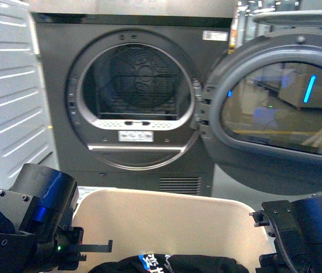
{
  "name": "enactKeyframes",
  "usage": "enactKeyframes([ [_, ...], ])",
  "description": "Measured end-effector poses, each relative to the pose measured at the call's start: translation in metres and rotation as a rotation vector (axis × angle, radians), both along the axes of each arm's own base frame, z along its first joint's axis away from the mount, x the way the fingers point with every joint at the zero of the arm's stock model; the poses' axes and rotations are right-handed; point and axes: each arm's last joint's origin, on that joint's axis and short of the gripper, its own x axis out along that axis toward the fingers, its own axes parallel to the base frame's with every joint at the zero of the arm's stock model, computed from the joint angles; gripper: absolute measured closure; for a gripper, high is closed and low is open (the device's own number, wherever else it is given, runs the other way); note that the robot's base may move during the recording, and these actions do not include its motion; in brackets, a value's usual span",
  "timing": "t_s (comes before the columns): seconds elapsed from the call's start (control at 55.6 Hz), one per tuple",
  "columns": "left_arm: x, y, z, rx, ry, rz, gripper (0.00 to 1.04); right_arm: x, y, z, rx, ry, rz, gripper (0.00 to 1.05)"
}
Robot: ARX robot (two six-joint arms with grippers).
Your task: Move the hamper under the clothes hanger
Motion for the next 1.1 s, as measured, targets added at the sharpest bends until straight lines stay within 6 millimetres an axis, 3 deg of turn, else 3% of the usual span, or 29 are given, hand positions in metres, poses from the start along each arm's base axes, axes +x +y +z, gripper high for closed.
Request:
enactKeyframes([
  [0.36,-0.0013,-0.0095,0.0019,-0.019,-0.005,-0.040,1.01,0.0017,-0.0084,0.0015,-0.017,-0.009,-0.042,1.02],
  [1.097,-0.0005,-0.0073,0.0030,-0.014,-0.011,-0.028,1.01,0.0012,-0.0070,0.0027,-0.009,-0.010,-0.030,1.02],
])
